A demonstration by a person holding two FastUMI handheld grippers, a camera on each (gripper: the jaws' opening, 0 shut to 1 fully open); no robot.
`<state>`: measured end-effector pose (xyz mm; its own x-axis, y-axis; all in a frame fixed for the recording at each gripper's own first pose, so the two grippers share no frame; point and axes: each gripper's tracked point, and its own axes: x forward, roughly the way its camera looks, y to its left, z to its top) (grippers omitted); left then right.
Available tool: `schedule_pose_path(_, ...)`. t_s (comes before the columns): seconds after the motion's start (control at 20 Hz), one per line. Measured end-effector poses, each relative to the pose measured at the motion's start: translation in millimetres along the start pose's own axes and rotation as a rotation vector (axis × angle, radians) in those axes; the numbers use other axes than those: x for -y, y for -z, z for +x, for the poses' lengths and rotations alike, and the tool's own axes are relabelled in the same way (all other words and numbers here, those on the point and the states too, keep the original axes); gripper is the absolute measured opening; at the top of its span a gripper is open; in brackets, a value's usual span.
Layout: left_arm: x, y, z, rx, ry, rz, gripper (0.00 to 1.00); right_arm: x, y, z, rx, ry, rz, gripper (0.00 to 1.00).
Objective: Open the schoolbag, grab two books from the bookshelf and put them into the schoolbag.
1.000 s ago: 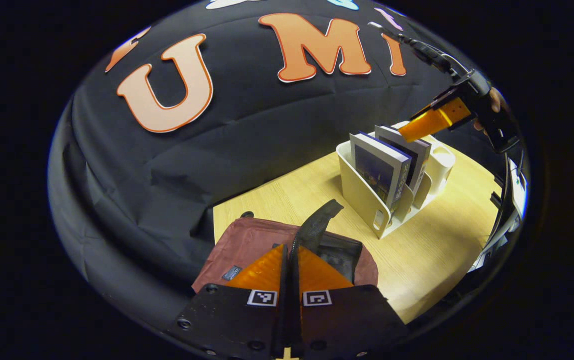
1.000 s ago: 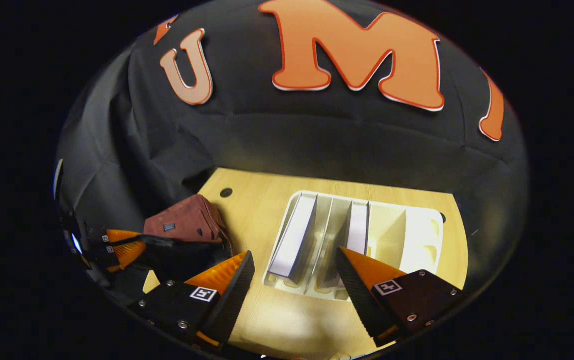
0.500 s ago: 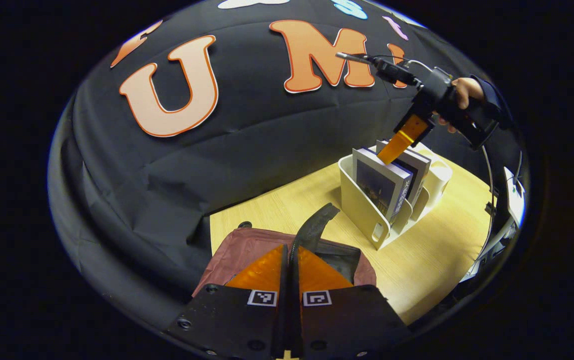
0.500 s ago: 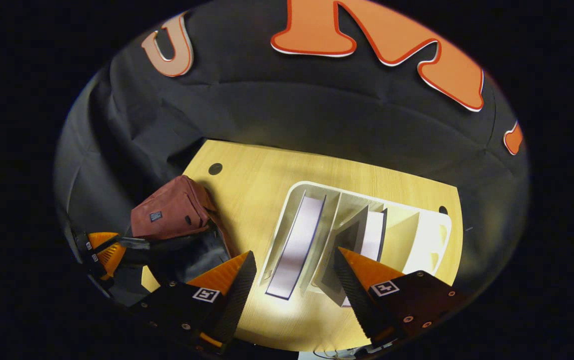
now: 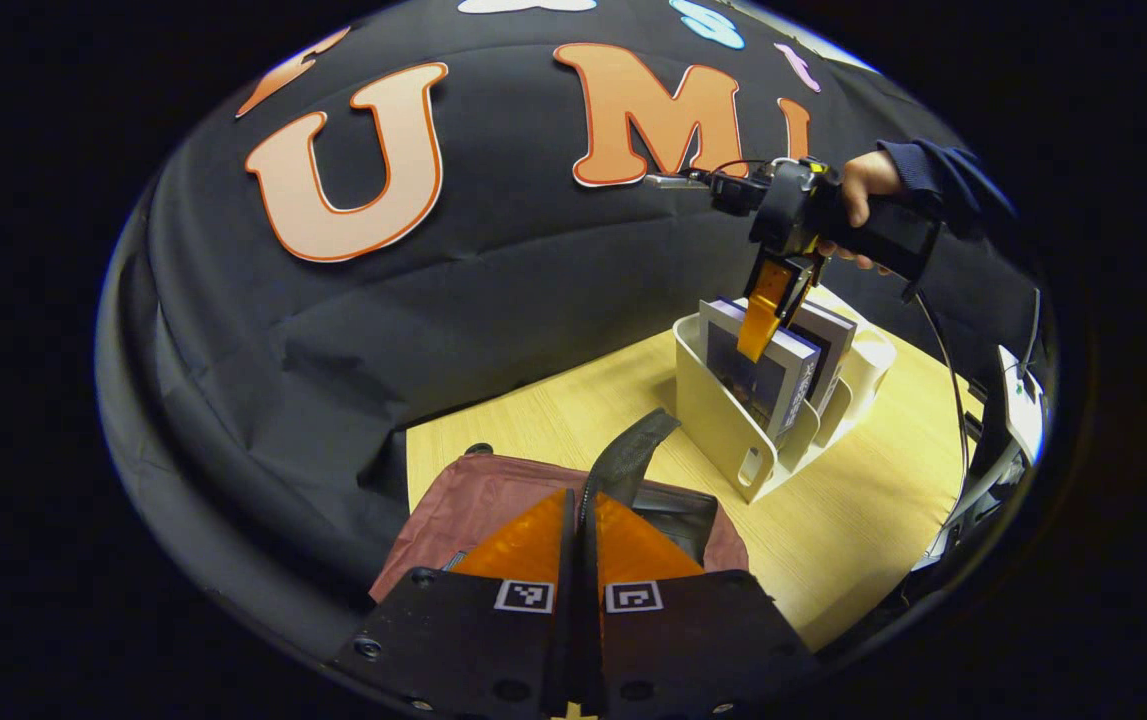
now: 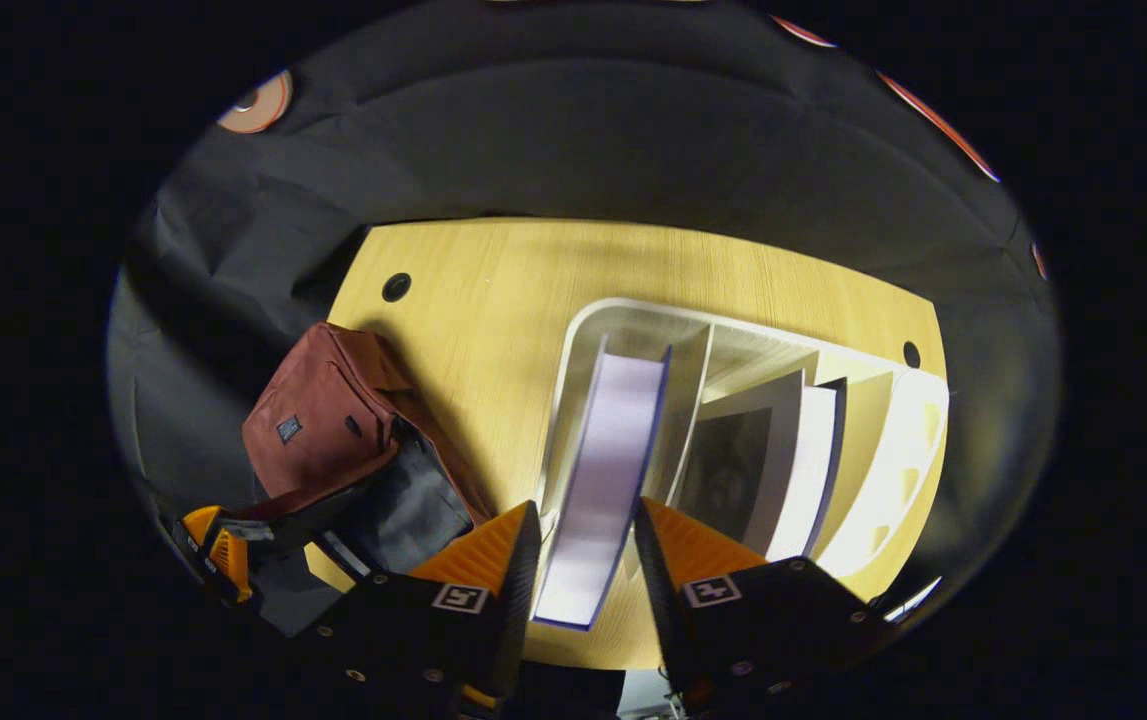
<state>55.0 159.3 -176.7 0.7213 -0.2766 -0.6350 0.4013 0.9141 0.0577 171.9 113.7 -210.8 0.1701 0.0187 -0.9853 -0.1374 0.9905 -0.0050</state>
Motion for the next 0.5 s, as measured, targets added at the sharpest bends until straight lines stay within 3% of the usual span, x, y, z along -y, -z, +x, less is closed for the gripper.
schedule_pose_path(0.05, 0.4, 0.5, 0.8, 0.002, 0.003, 0.0, 0.05, 3.6, -2.1, 3.2, -0.005, 0.022, -0.006, 0.49)
schedule_pose_path(0.1, 1.3, 0.4, -0.1, 0.004, 0.007, 0.0, 0.05, 8.5, -3.4, 2.2, -0.008, 0.046, -0.001, 0.52)
schedule_pose_path(0.15, 2.3, 1.6, 0.0, 0.002, 0.011, -0.003, 0.05, 8.1, -1.0, 3.1, -0.023, 0.051, 0.007, 0.4)
schedule_pose_path(0.25, 2.1, 4.7, 2.6, -0.002, 0.018, -0.01, 0.05, 9.3, -0.7, 2.7, -0.032, 0.062, 0.029, 0.37)
schedule_pose_path(0.3, 2.9, 6.3, 3.0, -0.005, 0.022, -0.012, 0.05, 8.6, -1.4, 2.1, -0.031, 0.067, 0.036, 0.43)
schedule_pose_path(0.35, 2.8, 6.4, 3.6, -0.003, 0.023, -0.012, 0.05, 7.4, -0.8, 1.6, -0.032, 0.07, 0.038, 0.35)
schedule_pose_path(0.4, 2.5, 7.1, 3.9, -0.008, 0.023, -0.013, 0.1, 8.5, -0.3, 1.4, -0.031, 0.075, 0.041, 0.33)
schedule_pose_path(0.5, 3.0, 8.1, 4.1, -0.008, 0.026, -0.016, 0.05, 7.3, 0.8, -1.3, -0.025, 0.075, 0.046, 0.31)
